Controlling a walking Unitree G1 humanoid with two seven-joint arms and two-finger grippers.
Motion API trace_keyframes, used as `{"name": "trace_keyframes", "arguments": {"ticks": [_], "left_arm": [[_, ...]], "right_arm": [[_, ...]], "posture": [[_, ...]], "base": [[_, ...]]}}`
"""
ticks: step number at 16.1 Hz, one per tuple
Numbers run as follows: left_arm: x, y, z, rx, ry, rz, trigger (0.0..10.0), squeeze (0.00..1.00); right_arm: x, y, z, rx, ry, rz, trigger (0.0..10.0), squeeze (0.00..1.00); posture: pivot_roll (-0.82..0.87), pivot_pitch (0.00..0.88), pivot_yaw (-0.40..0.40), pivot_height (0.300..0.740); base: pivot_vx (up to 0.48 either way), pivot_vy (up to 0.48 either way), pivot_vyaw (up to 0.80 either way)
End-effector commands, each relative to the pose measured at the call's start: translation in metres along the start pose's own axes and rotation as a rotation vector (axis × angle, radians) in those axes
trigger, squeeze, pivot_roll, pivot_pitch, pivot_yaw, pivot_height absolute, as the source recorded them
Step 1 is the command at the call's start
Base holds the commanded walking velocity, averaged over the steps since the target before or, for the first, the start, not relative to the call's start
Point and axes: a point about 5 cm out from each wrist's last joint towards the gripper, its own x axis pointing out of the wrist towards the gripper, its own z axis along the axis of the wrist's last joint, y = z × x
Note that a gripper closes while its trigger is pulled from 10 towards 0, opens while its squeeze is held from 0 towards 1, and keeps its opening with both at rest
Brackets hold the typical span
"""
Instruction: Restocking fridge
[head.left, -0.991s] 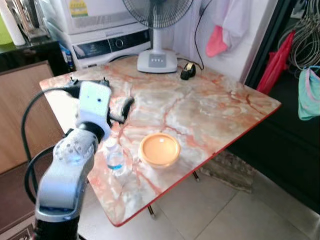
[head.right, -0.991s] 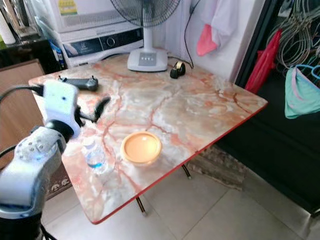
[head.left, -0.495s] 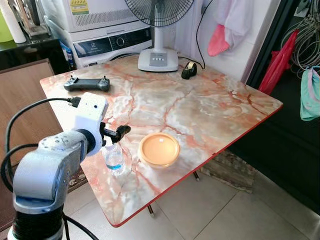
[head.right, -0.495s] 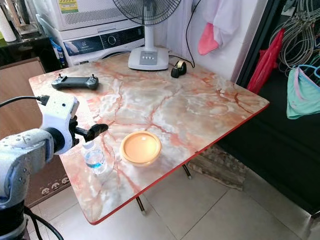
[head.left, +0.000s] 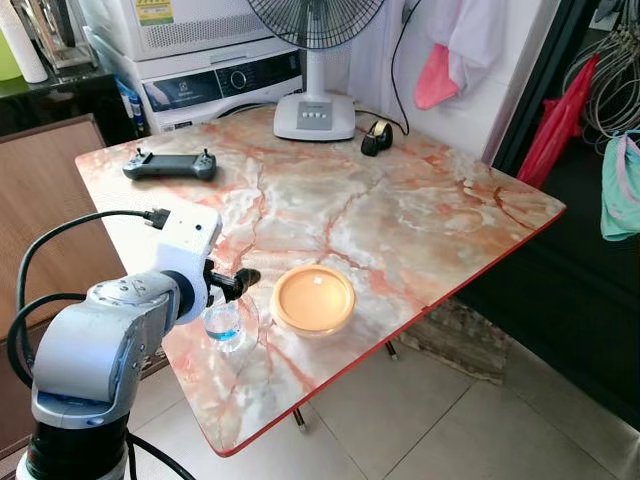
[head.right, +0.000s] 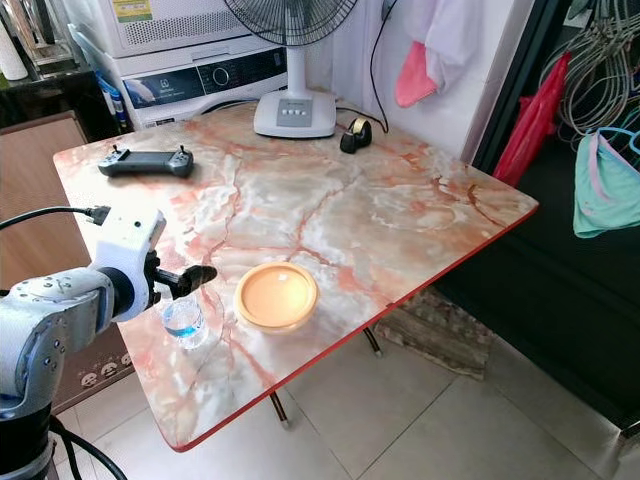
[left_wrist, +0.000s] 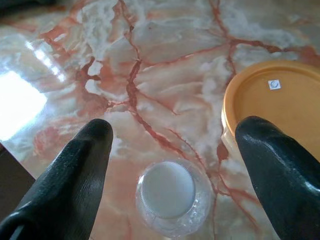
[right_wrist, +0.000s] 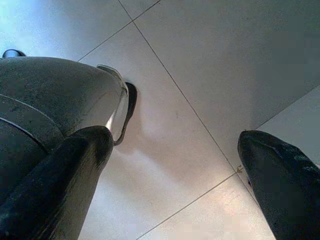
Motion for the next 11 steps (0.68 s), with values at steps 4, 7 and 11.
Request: {"name": "trace_keyframes", "arguments": {"ticks": [4,7,11], "left_arm": [[-0.001,0.004,-0.01,-0.006,0.051,0.043,10.0,0.0],[-0.003,0.01,-0.012,-0.032,0.044,0.094,5.6,0.0],[-0.004,0.013,-0.015,-0.053,0.049,0.111,1.1,0.0]], "right_arm": [[0.001,0.007,-0.002,-0.027,0.012,0.037,10.0,0.0],[0.001,0.006,-0.001,-0.031,0.012,0.04,10.0,0.0],[0.001,0.006,-0.001,-0.036,0.012,0.039,10.0,0.0]], "posture": [[0.17,0.0,-0.042,0.74],[0.17,0.0,-0.05,0.74],[0.17,0.0,-0.056,0.74]], "base": [[0.0,0.0,0.0],[0.0,0.0,0.0],[0.0,0.0,0.0]]}}
